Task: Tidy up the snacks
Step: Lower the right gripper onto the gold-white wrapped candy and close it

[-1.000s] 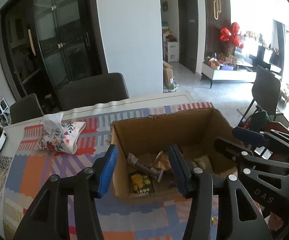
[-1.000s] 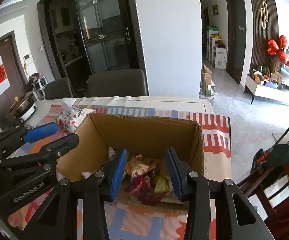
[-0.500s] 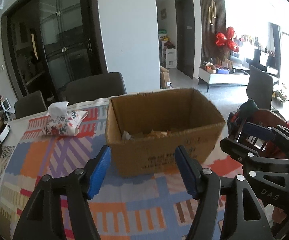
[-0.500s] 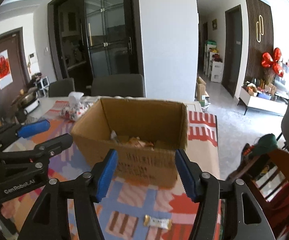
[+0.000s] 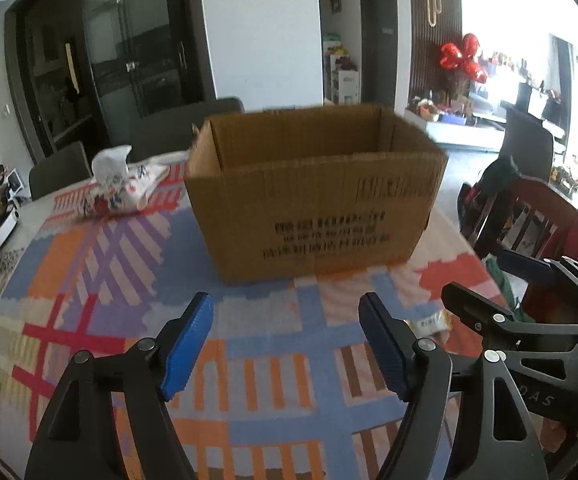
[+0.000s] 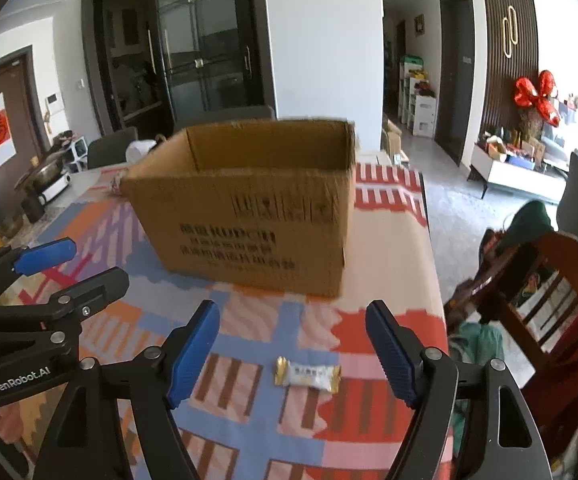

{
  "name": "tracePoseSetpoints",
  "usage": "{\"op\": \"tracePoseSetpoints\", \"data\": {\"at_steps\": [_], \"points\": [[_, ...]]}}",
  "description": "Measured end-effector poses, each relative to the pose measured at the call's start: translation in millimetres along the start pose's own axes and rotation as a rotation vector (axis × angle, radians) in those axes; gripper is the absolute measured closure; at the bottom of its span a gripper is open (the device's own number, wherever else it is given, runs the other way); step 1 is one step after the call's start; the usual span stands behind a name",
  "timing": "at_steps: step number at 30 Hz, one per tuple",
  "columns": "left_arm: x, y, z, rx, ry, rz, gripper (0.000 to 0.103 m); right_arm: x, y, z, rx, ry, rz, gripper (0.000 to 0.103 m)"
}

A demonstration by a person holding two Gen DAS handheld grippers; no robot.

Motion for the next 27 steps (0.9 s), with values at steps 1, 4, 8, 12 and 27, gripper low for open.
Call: {"op": "tracePoseSetpoints", "data": {"at_steps": [1,4,8,12,27], "points": [[-1,-4,-6,0.013,0.0,0.003,0.027,-1,-4,-7,0.017,-0.003,0.002,0.026],[-3,-15,-20,0.047,-0.005,0.011,0.026,-2,-14,-21,0.053,0.001,-0.003,0.026],[-5,-28,-34,0.087,-0.013,0.022,0.026,-5,-29,-40,0.107,0.017,-0.021,0.026],[-6,-40,-43,0.119,-0.018,0.03,0.026,-8,-44,-54,0.154,0.027,-0.037,0.027],[-12,-63,-52,0.157,-0.039,0.035,0.026,-21,-73,-73,0.224,0.01,-0.076,0.028]]}}
Point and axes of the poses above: each gripper's, at about its wrist camera, not at the fingertips, and y roughly against the way its jaws point, x to its left, z to its top, the point moved 10 cm from there along -y, roughly the way its jaws point, and after that the axes turned 4 degrees about -x, right-handed, at the moved point
